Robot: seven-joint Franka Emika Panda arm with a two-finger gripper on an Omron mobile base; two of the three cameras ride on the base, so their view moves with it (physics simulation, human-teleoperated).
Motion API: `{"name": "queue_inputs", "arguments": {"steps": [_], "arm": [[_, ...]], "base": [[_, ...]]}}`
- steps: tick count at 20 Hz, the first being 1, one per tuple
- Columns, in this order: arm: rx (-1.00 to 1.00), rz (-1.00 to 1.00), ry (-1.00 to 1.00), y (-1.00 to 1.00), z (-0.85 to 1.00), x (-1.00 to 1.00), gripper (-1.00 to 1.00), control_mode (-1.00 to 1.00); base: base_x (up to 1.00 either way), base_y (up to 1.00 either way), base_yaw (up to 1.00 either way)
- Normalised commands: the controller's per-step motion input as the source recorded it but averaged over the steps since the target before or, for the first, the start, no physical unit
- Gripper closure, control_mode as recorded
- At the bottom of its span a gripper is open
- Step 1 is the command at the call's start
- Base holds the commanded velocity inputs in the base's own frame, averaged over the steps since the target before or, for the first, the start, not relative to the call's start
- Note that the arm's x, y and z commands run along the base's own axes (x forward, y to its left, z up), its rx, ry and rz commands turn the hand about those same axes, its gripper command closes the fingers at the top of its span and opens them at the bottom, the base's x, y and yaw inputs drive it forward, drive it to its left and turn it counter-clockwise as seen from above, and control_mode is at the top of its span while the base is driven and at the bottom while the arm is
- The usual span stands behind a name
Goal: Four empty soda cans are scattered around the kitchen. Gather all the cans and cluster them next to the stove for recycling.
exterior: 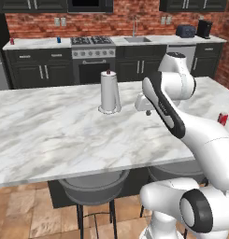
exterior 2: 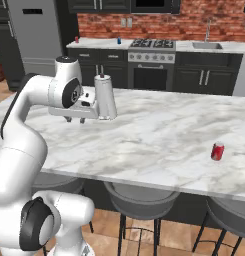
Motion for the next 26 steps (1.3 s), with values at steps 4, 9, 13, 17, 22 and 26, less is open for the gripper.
{"name": "queue_inputs", "arguments": {"steps": [4, 9, 13, 17, 22, 26], "arm": [[0.00, 0.00, 0.00, 0.00, 0.00, 0.00, -1.00, 1.00], [0.00, 0.00, 0.00, 0.00, 0.00, 0.00, -1.00, 1.00], [0.00, 0.00, 0.00, 0.00, 0.00, 0.00, -1.00, 1.00], [0.00, 0.00, 0.00, 0.00, 0.00, 0.00, -1.00, 1.00], [0.00, 0.00, 0.00, 0.00, 0.00, 0.00, -1.00, 1.00], [0.00, 0.00, 0.00, 0.00, 0.00, 0.00, -1.00, 1.00]], "base": [[0.00, 0.00, 0.00], [0.00, -0.14, 0.00], [0.00, -0.96, 0.00], [0.00, -1.00, 0.00], [0.00, -1.00, 0.00], [0.00, -1.00, 0.00]]}}
